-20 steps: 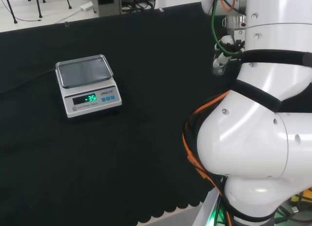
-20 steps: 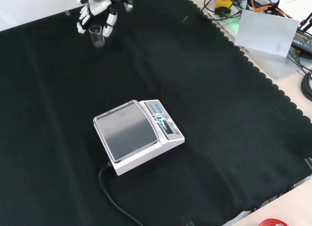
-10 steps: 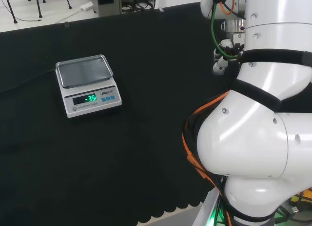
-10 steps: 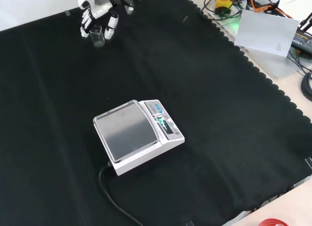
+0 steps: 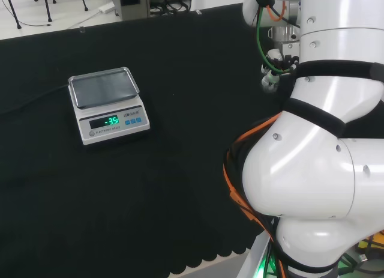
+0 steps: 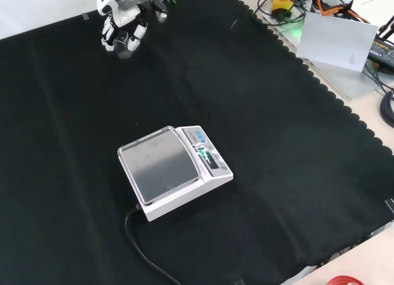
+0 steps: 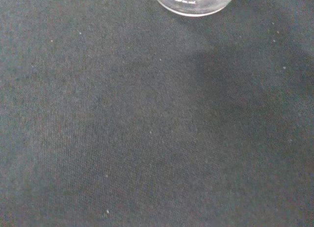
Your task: Pick up the beaker.
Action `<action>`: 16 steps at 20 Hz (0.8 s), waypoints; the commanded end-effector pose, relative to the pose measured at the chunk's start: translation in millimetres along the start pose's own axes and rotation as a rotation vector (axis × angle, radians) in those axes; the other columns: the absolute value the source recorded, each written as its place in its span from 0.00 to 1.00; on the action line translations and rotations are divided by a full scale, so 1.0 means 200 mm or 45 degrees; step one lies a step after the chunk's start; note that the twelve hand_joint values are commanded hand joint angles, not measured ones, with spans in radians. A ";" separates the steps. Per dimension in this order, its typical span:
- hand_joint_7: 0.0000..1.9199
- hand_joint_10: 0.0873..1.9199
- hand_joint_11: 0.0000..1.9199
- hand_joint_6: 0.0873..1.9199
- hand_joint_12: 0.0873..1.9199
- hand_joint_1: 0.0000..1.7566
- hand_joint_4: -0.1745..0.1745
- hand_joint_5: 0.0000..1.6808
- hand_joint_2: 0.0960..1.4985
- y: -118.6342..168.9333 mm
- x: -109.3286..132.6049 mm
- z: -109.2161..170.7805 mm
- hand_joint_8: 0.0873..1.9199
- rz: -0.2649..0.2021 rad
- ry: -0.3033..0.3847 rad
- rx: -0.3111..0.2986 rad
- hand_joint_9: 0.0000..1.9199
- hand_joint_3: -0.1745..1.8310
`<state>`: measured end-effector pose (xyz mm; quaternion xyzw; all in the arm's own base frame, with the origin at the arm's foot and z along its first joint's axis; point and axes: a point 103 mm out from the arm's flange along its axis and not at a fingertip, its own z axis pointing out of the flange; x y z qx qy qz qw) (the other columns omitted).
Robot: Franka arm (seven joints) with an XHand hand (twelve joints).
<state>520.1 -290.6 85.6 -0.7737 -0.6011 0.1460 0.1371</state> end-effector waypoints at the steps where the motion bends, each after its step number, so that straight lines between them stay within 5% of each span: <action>1: 0.16 0.37 0.26 0.36 0.66 0.59 0.26 0.27 0.78 0.01 0.02 -0.02 0.35 -0.007 -0.001 -0.029 0.33 0.00; 16: 0.23 0.35 0.36 0.47 0.61 0.61 0.13 0.34 0.85 -0.06 0.12 -0.20 0.39 -0.051 -0.097 -0.080 0.42 0.00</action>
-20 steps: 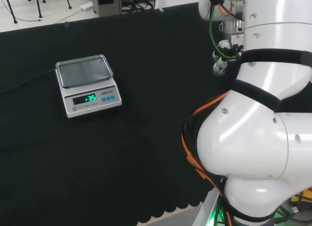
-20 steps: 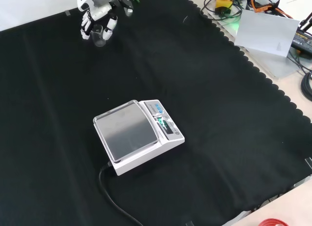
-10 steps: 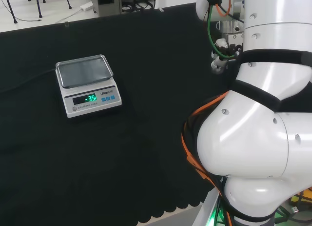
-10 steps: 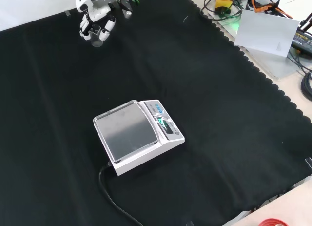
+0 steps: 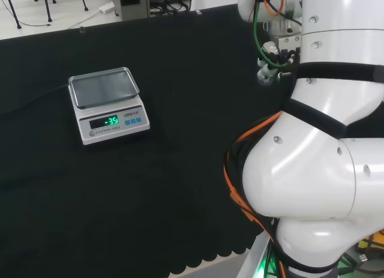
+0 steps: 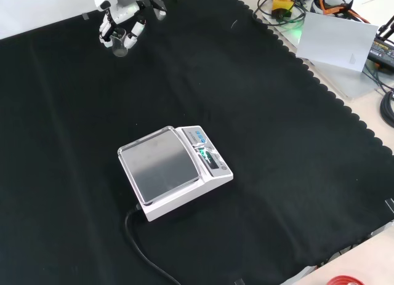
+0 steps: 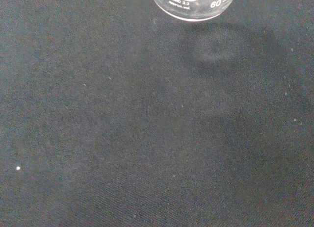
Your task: Pick up the beaker.
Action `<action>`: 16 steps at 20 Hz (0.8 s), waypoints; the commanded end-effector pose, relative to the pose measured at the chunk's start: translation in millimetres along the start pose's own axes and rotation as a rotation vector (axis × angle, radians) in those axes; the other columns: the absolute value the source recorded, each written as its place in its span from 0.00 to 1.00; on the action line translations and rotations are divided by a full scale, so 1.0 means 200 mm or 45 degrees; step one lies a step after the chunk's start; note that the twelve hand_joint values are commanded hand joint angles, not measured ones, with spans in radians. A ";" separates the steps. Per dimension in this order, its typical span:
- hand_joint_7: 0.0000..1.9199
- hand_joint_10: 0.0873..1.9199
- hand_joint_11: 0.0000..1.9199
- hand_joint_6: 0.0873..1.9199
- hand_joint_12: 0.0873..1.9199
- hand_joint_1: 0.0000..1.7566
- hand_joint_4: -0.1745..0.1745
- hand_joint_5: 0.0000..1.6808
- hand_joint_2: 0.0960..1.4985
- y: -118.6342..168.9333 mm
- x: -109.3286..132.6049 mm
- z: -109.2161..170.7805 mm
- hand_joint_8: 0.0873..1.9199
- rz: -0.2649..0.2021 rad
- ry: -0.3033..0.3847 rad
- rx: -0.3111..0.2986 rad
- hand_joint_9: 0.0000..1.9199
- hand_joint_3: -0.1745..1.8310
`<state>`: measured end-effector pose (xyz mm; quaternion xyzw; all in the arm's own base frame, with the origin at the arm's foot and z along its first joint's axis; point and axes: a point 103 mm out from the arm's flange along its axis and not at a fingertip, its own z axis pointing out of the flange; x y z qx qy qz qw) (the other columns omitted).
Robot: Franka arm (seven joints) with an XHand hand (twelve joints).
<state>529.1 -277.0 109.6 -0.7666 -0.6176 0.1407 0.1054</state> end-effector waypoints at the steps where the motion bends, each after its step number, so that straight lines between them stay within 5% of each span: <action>1: 0.24 0.35 0.36 0.47 0.61 0.61 0.13 0.34 0.85 -0.05 0.07 -0.10 0.39 -0.019 -0.057 -0.009 0.42 0.00; 16: 0.25 0.35 0.37 0.49 0.60 0.61 0.12 0.36 0.85 -0.15 0.08 -0.29 0.39 -0.029 -0.065 -0.045 0.43 0.00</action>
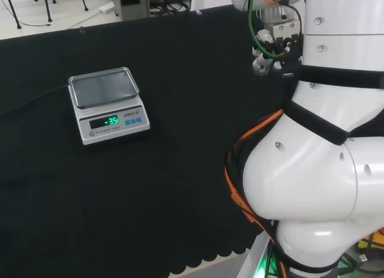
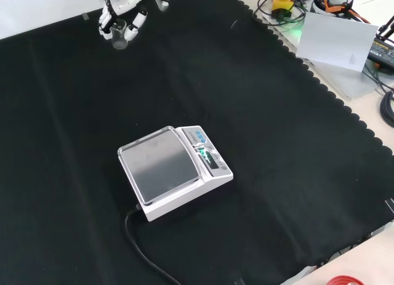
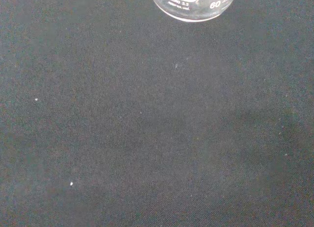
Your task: Pick up the beaker.
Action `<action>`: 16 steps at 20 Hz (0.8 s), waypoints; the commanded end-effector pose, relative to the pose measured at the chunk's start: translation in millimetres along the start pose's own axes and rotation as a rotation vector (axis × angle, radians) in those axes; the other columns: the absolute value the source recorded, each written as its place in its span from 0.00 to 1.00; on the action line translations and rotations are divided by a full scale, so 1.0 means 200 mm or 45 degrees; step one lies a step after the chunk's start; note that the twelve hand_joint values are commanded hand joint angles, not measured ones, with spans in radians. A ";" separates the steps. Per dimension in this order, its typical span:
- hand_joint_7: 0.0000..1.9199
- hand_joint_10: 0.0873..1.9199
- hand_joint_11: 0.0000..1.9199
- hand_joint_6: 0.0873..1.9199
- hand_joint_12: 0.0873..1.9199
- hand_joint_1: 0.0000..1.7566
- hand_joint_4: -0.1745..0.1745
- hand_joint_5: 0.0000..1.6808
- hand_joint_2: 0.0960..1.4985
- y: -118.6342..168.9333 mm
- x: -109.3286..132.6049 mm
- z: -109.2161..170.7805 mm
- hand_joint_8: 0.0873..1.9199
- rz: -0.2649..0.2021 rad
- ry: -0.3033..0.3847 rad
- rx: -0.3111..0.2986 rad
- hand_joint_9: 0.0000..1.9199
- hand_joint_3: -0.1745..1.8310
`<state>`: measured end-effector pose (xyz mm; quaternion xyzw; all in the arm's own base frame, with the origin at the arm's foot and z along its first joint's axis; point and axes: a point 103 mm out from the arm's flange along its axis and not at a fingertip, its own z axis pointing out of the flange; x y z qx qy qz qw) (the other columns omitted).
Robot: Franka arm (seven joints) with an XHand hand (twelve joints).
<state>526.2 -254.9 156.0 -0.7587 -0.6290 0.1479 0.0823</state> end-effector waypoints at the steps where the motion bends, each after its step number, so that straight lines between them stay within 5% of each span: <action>1: 0.25 0.35 0.37 0.49 0.60 0.61 0.12 0.36 0.85 -0.04 0.00 -0.11 0.39 -0.003 -0.016 -0.021 0.43 0.00; 16: 0.27 0.35 0.38 0.49 0.60 0.61 0.12 0.38 0.86 -0.12 0.01 -0.32 0.40 0.019 -0.024 -0.091 0.44 0.00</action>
